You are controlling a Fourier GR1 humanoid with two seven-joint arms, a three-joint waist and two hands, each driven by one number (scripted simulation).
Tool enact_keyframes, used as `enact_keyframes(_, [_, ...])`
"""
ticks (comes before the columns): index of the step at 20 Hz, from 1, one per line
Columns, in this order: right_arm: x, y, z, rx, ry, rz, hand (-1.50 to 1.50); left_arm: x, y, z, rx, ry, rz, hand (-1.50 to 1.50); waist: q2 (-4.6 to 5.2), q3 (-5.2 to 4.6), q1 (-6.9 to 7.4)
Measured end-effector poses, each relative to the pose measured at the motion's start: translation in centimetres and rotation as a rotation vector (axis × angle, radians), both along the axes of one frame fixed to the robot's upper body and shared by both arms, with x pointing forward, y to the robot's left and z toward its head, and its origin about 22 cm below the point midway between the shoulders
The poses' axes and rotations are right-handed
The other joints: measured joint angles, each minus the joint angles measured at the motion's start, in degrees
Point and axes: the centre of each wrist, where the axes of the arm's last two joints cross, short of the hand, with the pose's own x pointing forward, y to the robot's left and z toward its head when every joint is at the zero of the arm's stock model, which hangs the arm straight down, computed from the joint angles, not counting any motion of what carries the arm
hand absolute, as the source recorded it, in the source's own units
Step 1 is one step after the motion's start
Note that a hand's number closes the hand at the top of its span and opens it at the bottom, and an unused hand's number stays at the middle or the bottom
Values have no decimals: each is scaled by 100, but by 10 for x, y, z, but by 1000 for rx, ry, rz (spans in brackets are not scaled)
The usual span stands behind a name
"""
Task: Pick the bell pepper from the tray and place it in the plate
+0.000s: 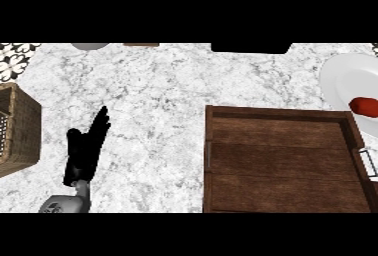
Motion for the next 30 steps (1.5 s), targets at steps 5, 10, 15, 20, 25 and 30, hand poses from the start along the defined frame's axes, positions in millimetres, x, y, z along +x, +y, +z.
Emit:
enact_keyframes(5, [-5, 2, -14, 18, -15, 0, -150, 6, 2, 1, 2, 1, 2, 0, 1, 2, -7])
enact_keyframes(10, [-4, 4, -18, 8, -25, -1, -150, 2, -1, -3, 3, 0, -1, 0, -1, -1, 31])
enact_keyframes(15, [-8, 5, -27, -21, -7, -17, -150, 2, -2, -3, 2, 2, -7, 0, 3, 0, 43])
enact_keyframes(20, [-11, 7, -36, -47, -8, -32, -150, 2, -4, -4, 1, -1, -12, 0, 4, 1, 59])
enact_keyframes(25, [-18, 2, -39, -70, -4, -55, -150, 4, -6, -1, -1, -10, -11, 0, 19, 7, 78])
enact_keyframes(30, [-28, -6, -39, -91, 12, -81, -150, 5, -9, -2, 1, -7, -16, 0, 22, 10, 77])
